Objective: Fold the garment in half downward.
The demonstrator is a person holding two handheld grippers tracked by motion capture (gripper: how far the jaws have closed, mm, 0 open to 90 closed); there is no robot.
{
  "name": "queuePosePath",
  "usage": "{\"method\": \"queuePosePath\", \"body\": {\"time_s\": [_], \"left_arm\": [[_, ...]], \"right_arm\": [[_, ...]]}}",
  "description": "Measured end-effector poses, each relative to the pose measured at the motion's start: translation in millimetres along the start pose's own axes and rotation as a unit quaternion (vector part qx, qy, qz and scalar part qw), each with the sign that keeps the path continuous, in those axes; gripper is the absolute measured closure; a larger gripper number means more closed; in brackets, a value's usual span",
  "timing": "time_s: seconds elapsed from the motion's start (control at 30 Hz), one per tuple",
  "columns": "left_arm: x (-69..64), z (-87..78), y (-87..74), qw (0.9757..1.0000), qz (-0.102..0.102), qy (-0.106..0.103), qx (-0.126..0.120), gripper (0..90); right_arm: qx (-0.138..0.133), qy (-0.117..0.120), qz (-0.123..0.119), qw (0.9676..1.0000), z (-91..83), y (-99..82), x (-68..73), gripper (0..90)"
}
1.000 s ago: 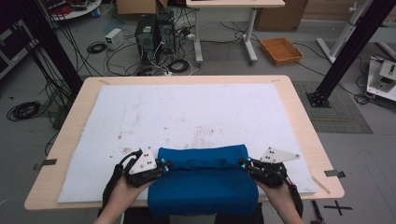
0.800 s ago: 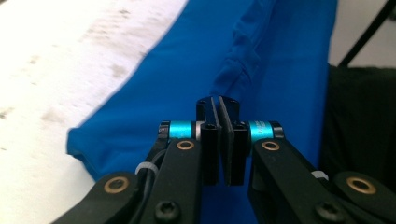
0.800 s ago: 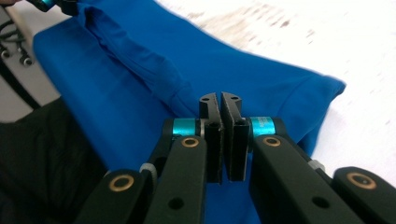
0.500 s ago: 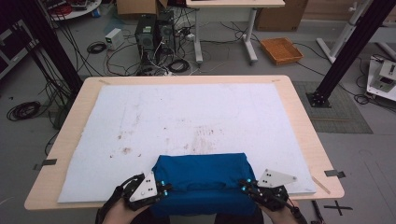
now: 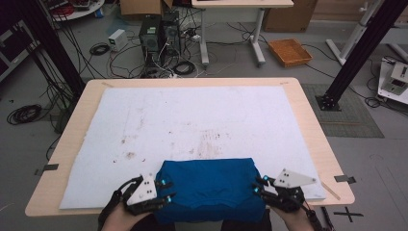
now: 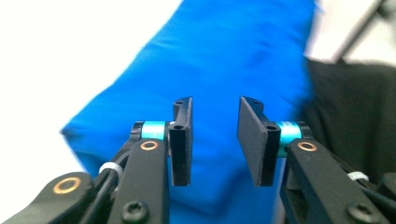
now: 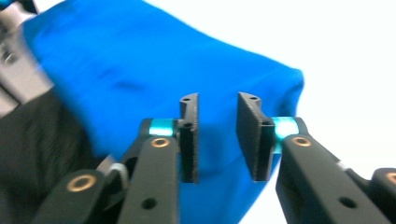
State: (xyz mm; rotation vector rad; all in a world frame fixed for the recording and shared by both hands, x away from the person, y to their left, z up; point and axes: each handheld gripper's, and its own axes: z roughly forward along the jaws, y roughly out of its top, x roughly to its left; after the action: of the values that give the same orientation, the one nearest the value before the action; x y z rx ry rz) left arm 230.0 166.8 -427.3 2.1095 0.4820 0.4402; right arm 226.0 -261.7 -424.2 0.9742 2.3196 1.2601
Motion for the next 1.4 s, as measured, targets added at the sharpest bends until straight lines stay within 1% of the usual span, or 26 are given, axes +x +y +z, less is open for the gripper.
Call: {"method": "queuePosePath", "body": {"time_s": [0.03,0.07,0.1,0.13,0.17,0.2,0.23,0.27,0.3,0.37,0.47,0.5,0.63,0.7,0.77,0.83,0.9,0.93,1.03,1.1,1.13,1.17,1.2,1.23,1.27,1.4], "left_arm": [[6.7,1.4,2.0,0.9998,-0.012,0.015,-0.003,61.4],[13.3,3.3,3.7,0.9992,-0.027,0.029,-0.003,61.4],[27.5,8.2,6.1,0.9970,-0.057,0.053,-0.004,58.1],[27.5,8.2,6.1,0.9970,-0.057,0.053,-0.004,57.6],[34.3,11.0,6.7,0.9957,-0.072,0.059,-0.001,57.6],[40.8,14.0,6.8,0.9942,-0.086,0.065,0.001,57.5],[46.3,17.0,6.4,0.9923,-0.102,0.071,-0.001,55.6],[56.2,23.5,4.8,0.9885,-0.134,0.069,0.001,55.6],[56.2,23.5,4.8,0.9885,-0.134,0.069,0.001,55.5],[64.3,33.2,2.0,0.9856,-0.152,0.069,0.024,54.6],[65.5,36.7,-0.8,0.9843,-0.158,0.071,0.032,54.5],[65.1,38.0,-2.6,0.9837,-0.159,0.075,0.038,54.7],[65.1,37.4,-11.1,0.9816,-0.171,0.070,0.048,54.9],[64.9,33.8,-12.7,0.9803,-0.181,0.068,0.038,54.9],[66.1,27.9,-10.1,0.9802,-0.186,0.066,0.014,54.1],[66.9,27.8,-9.1,0.9799,-0.189,0.062,0.012,51.8],[68.9,31.6,-8.5,0.9796,-0.194,0.047,0.025,50.8],[68.6,34.2,-9.0,0.9786,-0.197,0.044,0.036,50.8],[67.3,39.2,-12.8,0.9763,-0.204,0.042,0.057,51.0],[65.2,38.3,-15.1,0.9759,-0.209,0.041,0.046,56.8],[65.2,38.3,-15.1,0.9759,-0.209,0.041,0.046,61.3],[65.0,38.2,-15.2,0.9763,-0.209,0.035,0.046,67.0],[64.1,38.8,-15.0,0.9757,-0.213,0.027,0.042,67.0],[62.7,39.1,-14.5,0.9760,-0.212,0.025,0.043,73.6],[60.1,39.5,-12.3,0.9788,-0.198,0.032,0.043,78.3],[65.7,40.3,-7.5,0.9796,-0.193,0.029,0.049,83.1]], "right_arm": [[-0.010,-0.014,0.024,0.9996,5.4,8.3,-12.4,64.9],[-0.010,-0.014,0.024,0.9996,5.4,8.3,-12.4,64.9],[-0.018,-0.036,0.044,0.9982,13.3,15.9,-24.8,63.1],[-0.022,-0.042,0.055,0.9974,17.9,18.9,-31.3,61.5],[-0.022,-0.042,0.055,0.9974,17.9,18.9,-31.3,61.5],[-0.023,-0.046,0.073,0.9960,22.5,21.5,-36.8,60.3],[-0.020,-0.046,0.096,0.9941,32.3,25.5,-47.0,59.3],[-0.018,-0.047,0.105,0.9932,37.2,26.8,-50.9,57.6],[-0.013,-0.046,0.116,0.9921,42.0,27.7,-54.0,56.3],[-0.004,-0.040,0.131,0.9905,51.1,27.8,-58.6,54.4],[0.011,-0.037,0.137,0.9898,58.3,26.1,-60.6,54.5],[0.028,-0.037,0.130,0.9904,62.3,22.8,-60.4,61.0],[0.046,-0.048,0.119,0.9907,62.7,17.4,-60.5,63.5],[0.041,-0.051,0.120,0.9906,58.7,16.0,-62.2,63.3],[0.014,-0.049,0.126,0.9908,50.1,18.6,-63.0,58.8],[0.009,-0.048,0.132,0.9900,48.3,20.4,-62.0,56.7],[0.009,-0.034,0.141,0.9894,50.3,21.7,-61.5,51.3],[0.030,-0.014,0.151,0.9880,57.7,20.1,-61.7,48.7],[0.051,-0.006,0.157,0.9862,64.4,16.2,-61.7,48.6],[0.054,-0.004,0.156,0.9863,64.2,14.5,-61.8,64.7],[0.054,-0.004,0.156,0.9863,64.2,14.5,-61.8,64.7],[0.054,0.013,0.149,0.9873,63.9,14.1,-60.6,74.8],[0.054,0.013,0.149,0.9873,63.9,14.1,-60.6,74.8],[0.054,0.012,0.138,0.9889,64.1,14.5,-58.0,79.6],[0.051,0.006,0.115,0.9920,64.4,16.4,-54.3,83.7],[0.046,-0.001,0.100,0.9939,65.1,21.0,-56.5,84.9]]}}
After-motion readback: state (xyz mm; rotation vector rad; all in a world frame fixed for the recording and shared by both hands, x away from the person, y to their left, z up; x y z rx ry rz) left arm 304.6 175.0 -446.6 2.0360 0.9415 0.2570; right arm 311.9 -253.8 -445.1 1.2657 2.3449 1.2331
